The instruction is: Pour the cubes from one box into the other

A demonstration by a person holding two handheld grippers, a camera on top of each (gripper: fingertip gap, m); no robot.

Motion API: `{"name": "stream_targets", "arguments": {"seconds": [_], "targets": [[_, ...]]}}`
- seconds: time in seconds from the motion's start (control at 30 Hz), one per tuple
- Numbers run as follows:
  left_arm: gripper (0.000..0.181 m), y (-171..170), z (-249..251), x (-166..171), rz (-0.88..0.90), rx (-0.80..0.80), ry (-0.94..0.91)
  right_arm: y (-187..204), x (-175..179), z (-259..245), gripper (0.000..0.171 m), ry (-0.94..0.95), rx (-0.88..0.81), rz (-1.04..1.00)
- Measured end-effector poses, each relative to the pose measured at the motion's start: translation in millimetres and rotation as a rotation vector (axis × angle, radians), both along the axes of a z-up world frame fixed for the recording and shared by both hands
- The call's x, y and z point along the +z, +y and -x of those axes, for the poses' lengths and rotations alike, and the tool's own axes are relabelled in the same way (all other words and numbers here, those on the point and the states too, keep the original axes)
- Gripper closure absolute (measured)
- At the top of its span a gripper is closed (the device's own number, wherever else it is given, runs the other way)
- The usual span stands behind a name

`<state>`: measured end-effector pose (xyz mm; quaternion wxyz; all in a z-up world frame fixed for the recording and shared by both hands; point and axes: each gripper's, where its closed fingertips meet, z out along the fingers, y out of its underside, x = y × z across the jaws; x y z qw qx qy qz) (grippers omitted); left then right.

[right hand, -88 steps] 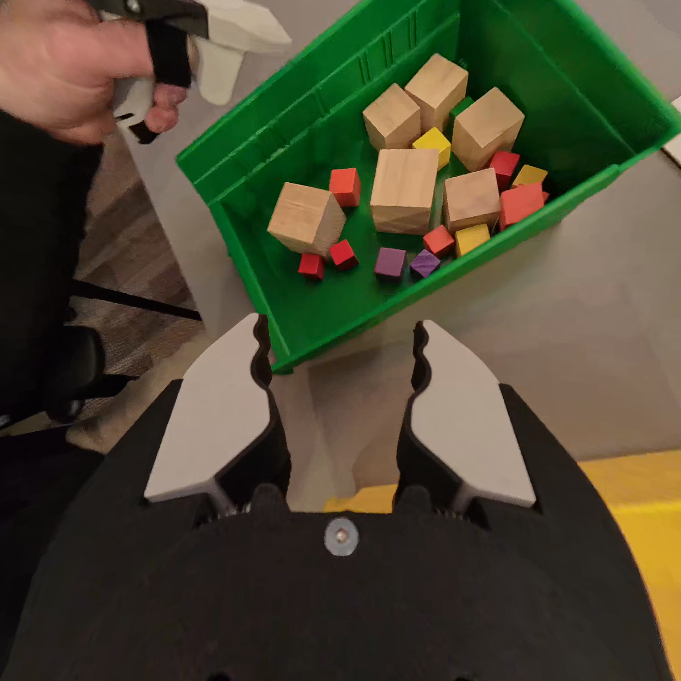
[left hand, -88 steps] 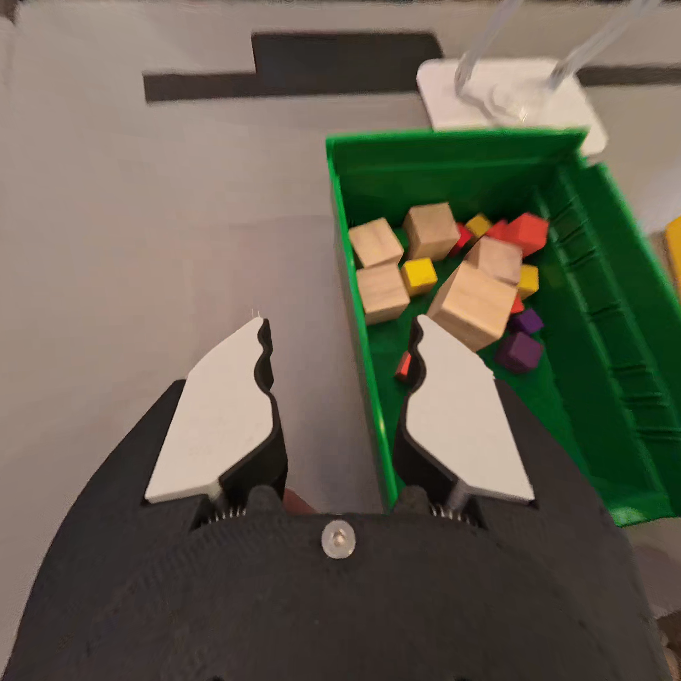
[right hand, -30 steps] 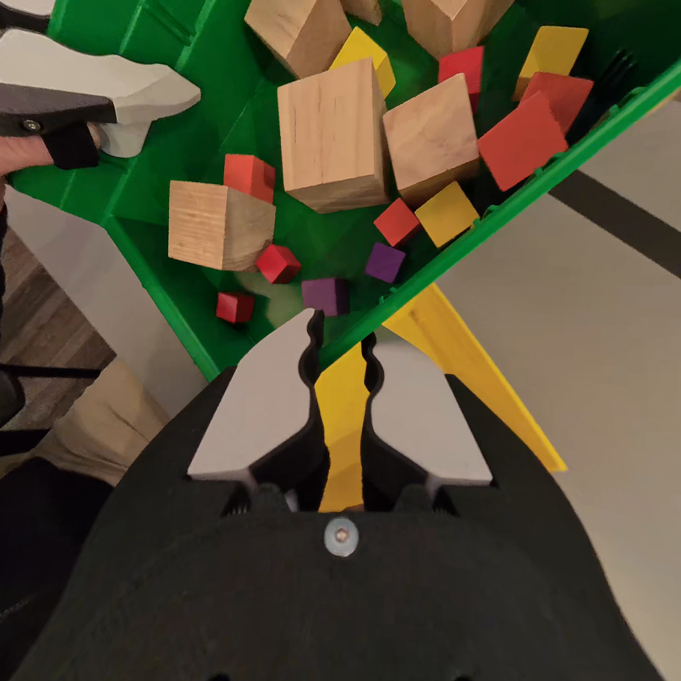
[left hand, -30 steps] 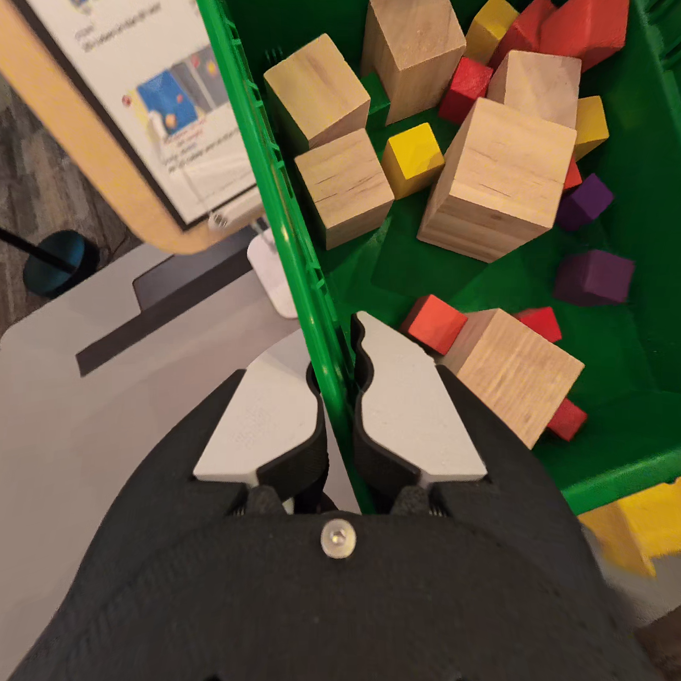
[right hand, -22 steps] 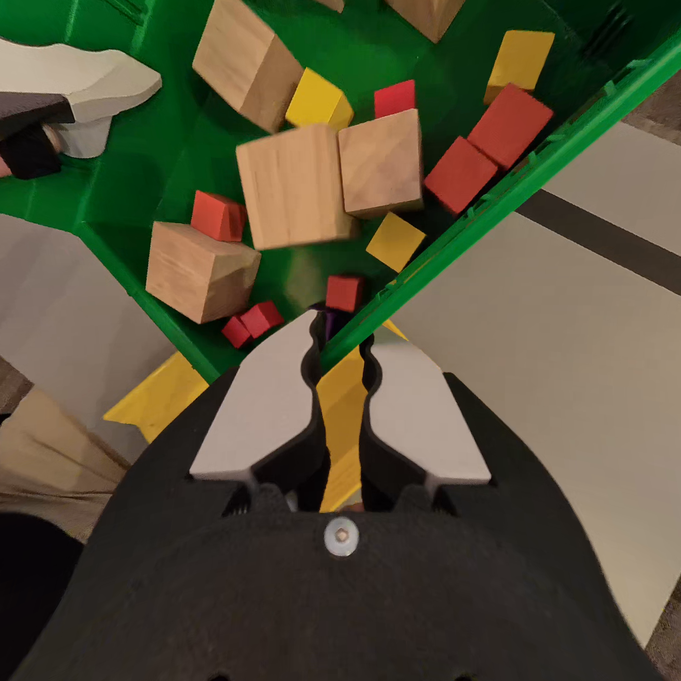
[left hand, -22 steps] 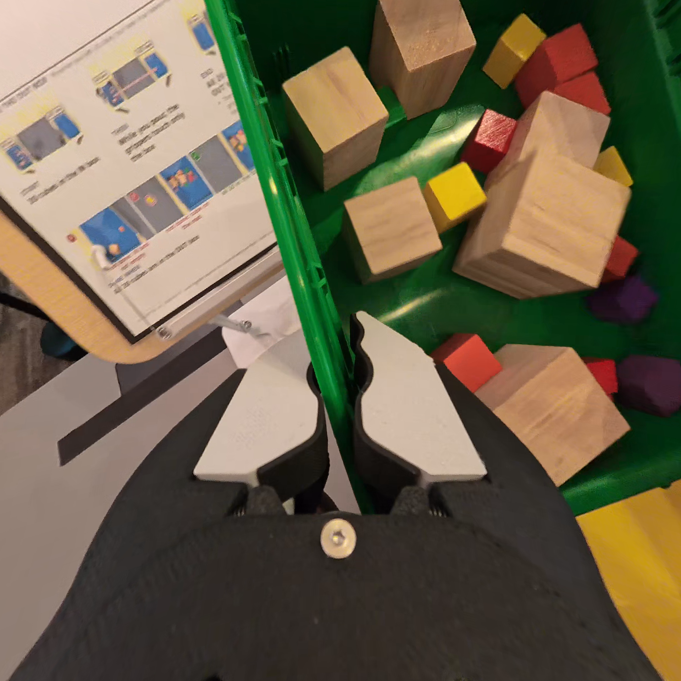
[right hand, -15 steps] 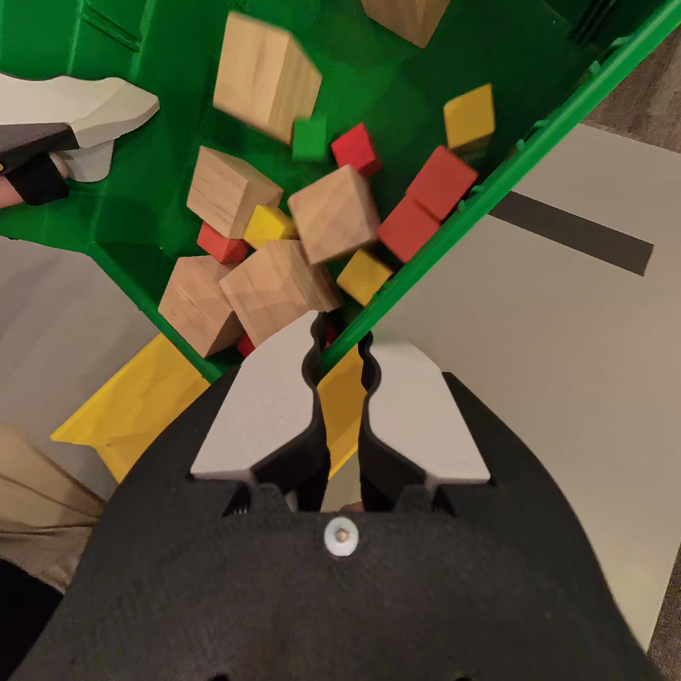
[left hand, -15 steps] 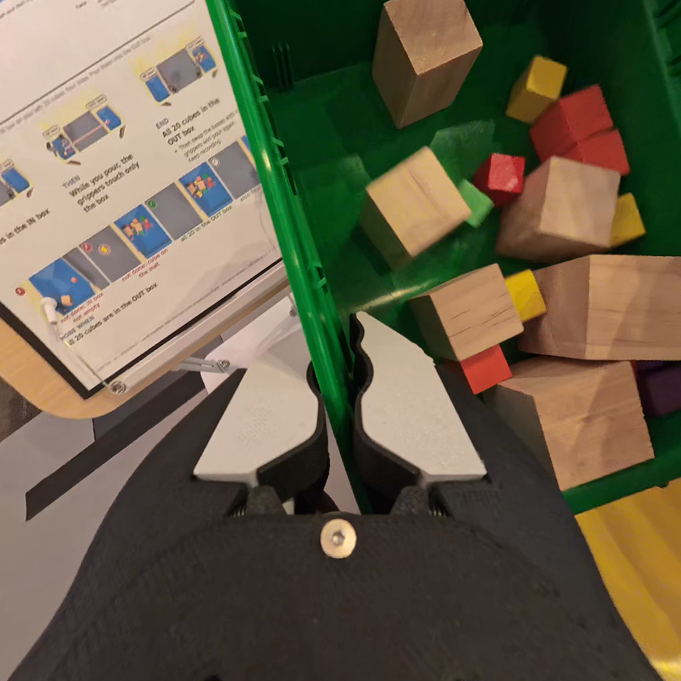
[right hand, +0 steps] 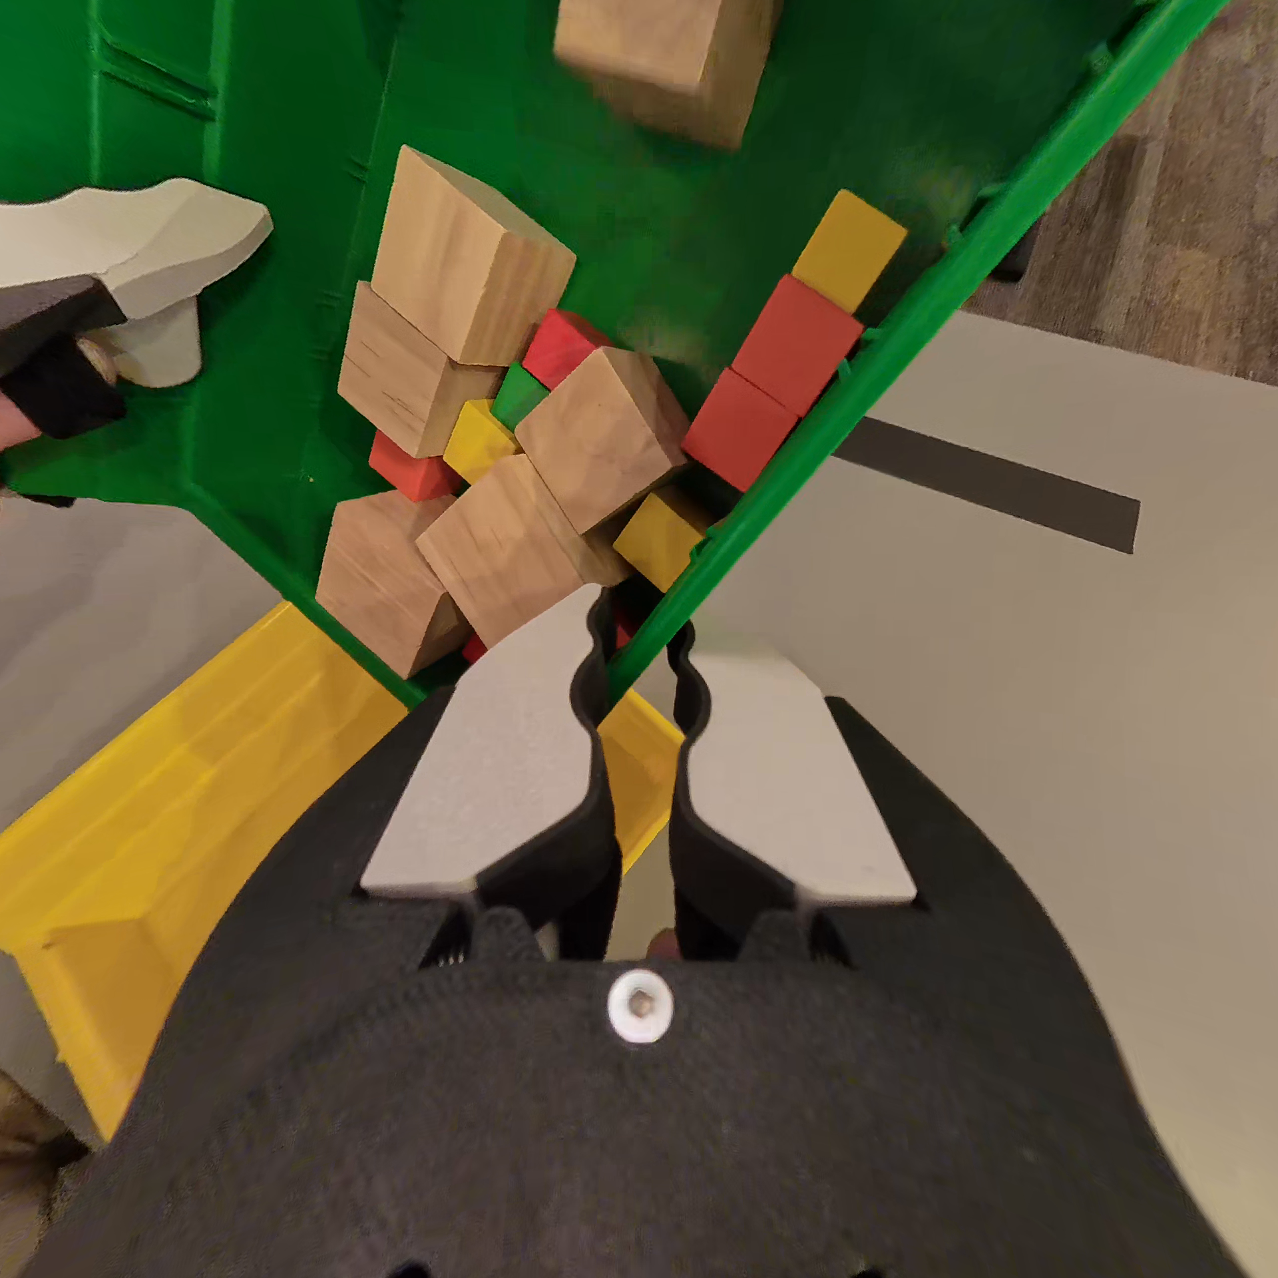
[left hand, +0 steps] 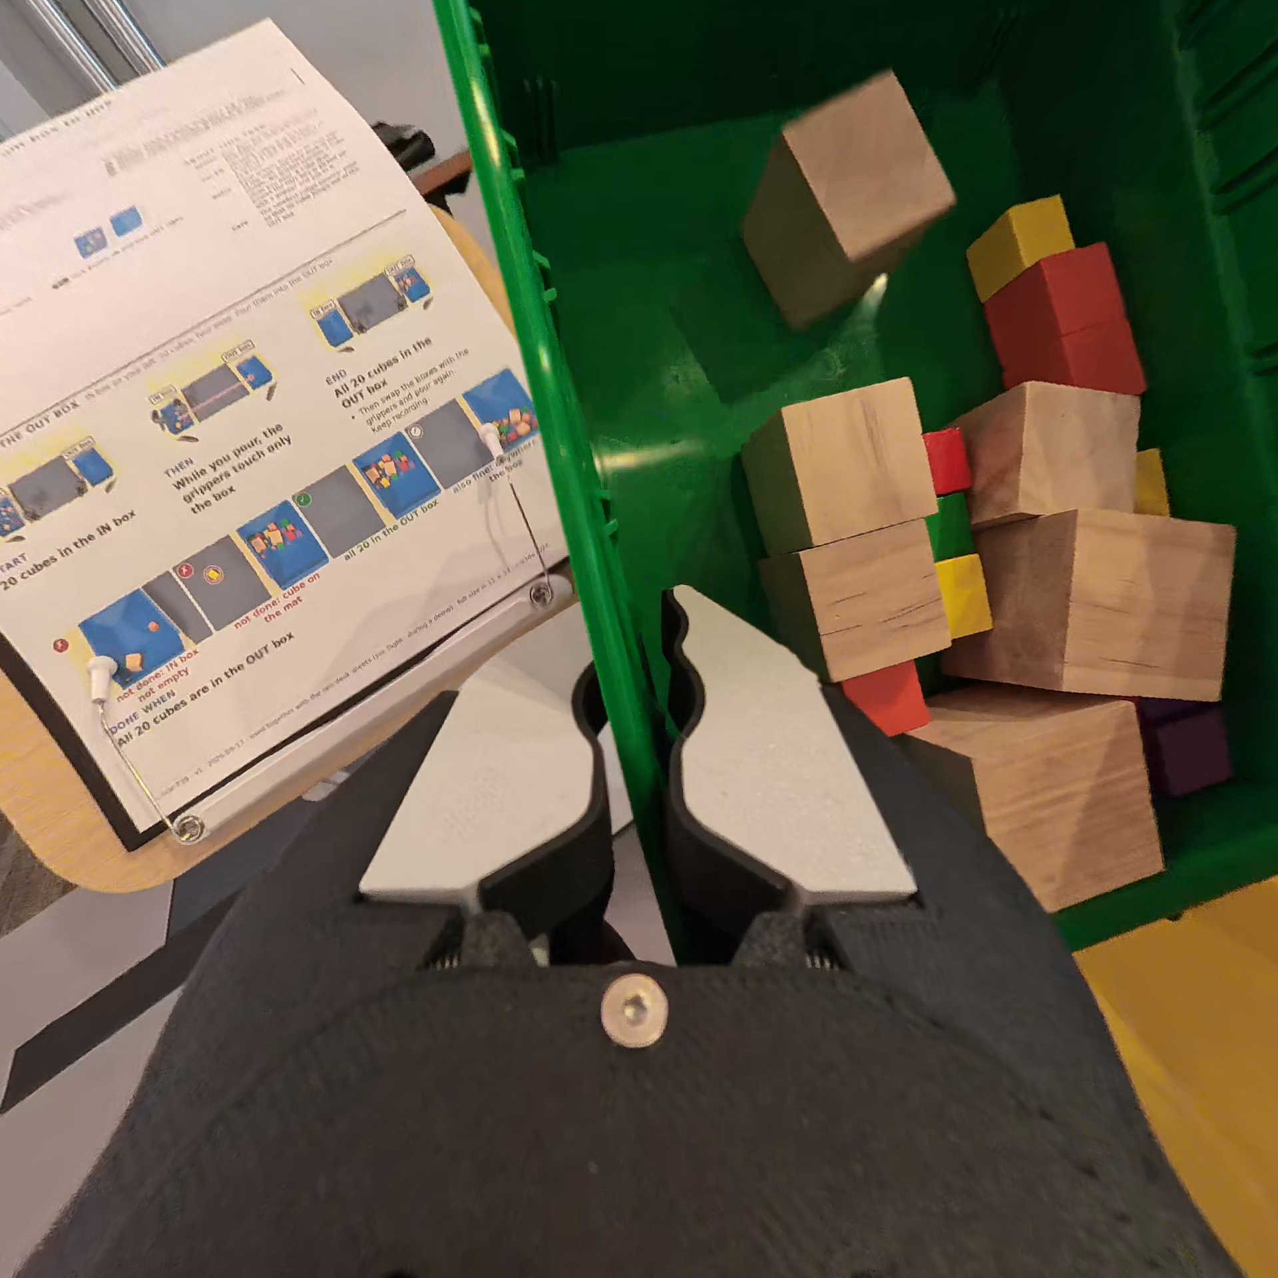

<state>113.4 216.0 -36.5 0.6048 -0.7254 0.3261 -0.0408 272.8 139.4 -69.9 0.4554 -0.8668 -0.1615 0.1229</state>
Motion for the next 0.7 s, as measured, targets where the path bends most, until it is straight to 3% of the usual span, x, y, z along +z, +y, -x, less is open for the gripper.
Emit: {"name": "stream_targets", "arguments": {"seconds": [0.53, 0.7], "targets": [[0.17, -1.9, -6.8, 6.7, -0.229, -0.019, -0.044, 3.7, -4.3, -7.5, 0.164, 0.02, -0.038, -0.18], [0.171, 1.8, -12.3, -2.6, -0.177, -0.021, -0.001, 5.4, -6.9, -14.0, 0.163, -0.027, -0.083, -0.272]]}}
